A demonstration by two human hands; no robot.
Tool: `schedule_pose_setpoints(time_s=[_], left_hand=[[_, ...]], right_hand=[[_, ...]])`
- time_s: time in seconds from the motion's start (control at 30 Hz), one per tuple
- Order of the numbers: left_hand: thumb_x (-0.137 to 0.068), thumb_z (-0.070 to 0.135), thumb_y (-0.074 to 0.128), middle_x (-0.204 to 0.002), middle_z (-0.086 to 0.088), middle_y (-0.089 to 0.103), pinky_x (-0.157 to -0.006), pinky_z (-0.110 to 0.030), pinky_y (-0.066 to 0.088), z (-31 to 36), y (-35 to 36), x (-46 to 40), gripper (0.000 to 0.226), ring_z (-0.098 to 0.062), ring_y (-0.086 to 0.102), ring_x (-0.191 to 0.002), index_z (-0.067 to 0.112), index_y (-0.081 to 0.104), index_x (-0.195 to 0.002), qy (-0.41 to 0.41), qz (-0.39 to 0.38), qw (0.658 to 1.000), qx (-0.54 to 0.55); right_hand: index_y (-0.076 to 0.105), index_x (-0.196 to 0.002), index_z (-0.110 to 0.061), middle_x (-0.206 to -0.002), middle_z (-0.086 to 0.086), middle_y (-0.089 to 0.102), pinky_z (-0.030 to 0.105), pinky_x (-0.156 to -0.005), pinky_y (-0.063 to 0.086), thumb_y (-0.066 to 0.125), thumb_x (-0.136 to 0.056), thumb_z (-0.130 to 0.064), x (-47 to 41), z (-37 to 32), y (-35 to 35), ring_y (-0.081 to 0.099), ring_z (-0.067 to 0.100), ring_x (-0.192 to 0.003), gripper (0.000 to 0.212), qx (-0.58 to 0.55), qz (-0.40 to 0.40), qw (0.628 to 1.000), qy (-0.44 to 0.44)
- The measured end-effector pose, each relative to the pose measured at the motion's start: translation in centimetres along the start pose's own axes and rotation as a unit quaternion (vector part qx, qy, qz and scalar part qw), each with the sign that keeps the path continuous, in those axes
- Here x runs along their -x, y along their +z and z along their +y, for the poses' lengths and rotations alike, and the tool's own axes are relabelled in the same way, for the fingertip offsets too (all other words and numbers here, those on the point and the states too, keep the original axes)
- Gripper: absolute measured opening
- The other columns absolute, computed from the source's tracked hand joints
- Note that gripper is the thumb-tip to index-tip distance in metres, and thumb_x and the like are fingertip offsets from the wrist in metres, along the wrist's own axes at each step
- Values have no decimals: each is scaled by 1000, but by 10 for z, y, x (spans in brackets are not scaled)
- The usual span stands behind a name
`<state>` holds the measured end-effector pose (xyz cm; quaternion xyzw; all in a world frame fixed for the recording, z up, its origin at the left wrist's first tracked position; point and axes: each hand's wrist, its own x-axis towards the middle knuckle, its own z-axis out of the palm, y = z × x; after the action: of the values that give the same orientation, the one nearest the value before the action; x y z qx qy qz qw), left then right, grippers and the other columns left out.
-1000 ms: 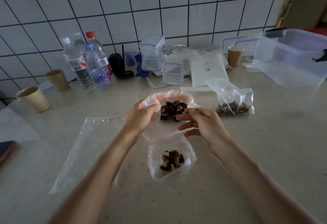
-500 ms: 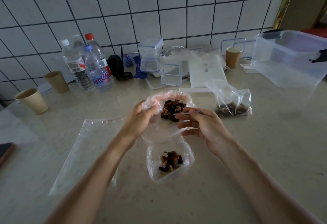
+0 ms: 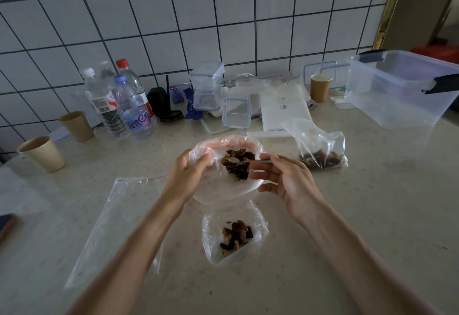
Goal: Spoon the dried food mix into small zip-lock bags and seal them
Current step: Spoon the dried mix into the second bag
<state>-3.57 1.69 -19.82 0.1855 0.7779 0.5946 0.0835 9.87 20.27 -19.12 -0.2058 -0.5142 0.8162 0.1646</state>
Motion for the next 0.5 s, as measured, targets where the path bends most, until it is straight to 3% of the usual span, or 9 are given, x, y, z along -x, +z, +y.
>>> schedule_pose_setpoints(time_s=[0.1, 0.23, 0.33, 0.5], left_hand=[[-101, 49, 60, -97, 0, 79, -72, -27, 57, 2, -1, 0, 23, -19, 75, -89, 31, 72, -109, 2, 4, 1000, 2], [-97, 51, 64, -93, 6, 78, -68, -27, 54, 6, -4, 2, 25, -12, 75, -84, 28, 70, -107, 6, 28, 999, -18], [-96, 52, 67, -95, 1, 76, -73, -38, 59, 6, -9, 4, 26, -19, 73, -88, 27, 68, -103, 16, 37, 998, -57], [-92, 51, 71, -116, 16, 68, -85, -25, 50, 3, -23, 12, 37, -6, 66, -106, 30, 61, -121, 32, 26, 993, -112]], right_hand=[[69, -111, 0, -100, 20, 78, 34, -55, 56, 43, -110, -15, 0, -2, -1, 77, 30, -83, 30, 10, 1, 1000, -16], [70, -110, 0, -96, 20, 78, 36, -55, 54, 43, -110, -15, 0, -5, -2, 76, 30, -79, 31, 23, 9, 999, -37], [71, -106, 0, -90, 20, 78, 33, -50, 53, 43, -109, -13, 1, -7, -3, 74, 28, -72, 31, 25, 22, 998, -50], [72, -103, -1, -88, 20, 77, 34, -50, 51, 44, -108, -14, 3, -13, -6, 72, 30, -71, 32, 8, 8, 998, -61]])
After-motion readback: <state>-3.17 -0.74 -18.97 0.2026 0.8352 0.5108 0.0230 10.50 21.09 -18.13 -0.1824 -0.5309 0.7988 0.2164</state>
